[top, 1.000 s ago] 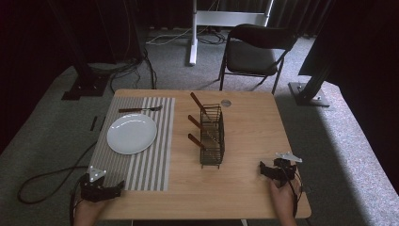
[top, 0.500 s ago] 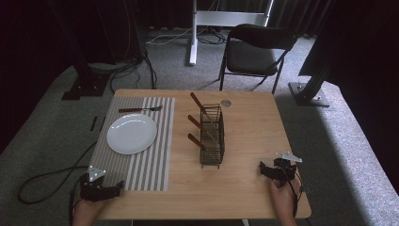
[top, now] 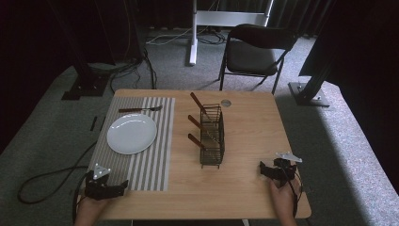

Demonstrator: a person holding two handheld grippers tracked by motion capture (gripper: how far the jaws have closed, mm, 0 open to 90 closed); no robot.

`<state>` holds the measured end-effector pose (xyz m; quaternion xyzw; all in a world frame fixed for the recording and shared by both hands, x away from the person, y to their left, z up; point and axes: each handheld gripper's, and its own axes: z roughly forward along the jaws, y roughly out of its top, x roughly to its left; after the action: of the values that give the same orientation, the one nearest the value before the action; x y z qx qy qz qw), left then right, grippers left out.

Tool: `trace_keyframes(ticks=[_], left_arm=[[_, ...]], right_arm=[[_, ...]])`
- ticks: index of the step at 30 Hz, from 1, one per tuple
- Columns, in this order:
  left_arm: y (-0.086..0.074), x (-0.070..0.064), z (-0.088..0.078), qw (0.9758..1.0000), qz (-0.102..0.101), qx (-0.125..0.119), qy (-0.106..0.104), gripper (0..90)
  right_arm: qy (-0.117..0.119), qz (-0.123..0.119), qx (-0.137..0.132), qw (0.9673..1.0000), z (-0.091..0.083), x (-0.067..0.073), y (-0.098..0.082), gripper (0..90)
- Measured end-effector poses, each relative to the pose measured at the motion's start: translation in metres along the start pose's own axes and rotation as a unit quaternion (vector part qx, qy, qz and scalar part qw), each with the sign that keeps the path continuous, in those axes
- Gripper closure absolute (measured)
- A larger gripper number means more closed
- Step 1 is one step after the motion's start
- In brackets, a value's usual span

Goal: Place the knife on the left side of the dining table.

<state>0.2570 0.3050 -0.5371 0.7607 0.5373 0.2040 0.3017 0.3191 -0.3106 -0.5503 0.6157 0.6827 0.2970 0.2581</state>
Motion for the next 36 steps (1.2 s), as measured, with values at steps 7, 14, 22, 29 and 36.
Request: trace_keyframes(ticks=[7,14,22,29,36], left_arm=[[0.013,-0.008,0.001,0.9997,0.018,-0.001,-0.015,4.2],[0.031,-0.014,-0.002,0.9990,0.026,-0.010,-0.034,4.2],[0.055,-0.025,-0.002,0.9974,0.044,-0.023,-0.052,4.3],[0.078,-0.035,0.000,0.9952,0.061,-0.030,-0.070,4.3],[0.103,-0.043,-0.001,0.9924,0.064,-0.050,-0.093,4.3]], right_arm=[[0.000,0.000,0.000,1.0000,0.000,0.000,0.000,11.8],[0.000,0.000,0.000,1.0000,0.000,0.000,0.000,11.8],[0.000,0.000,0.000,1.0000,0.000,0.000,0.000,11.8],[0.000,0.000,0.000,1.0000,0.000,0.000,0.000,11.8],[0.000,-0.001,0.000,1.0000,0.000,0.000,0.000,11.8]])
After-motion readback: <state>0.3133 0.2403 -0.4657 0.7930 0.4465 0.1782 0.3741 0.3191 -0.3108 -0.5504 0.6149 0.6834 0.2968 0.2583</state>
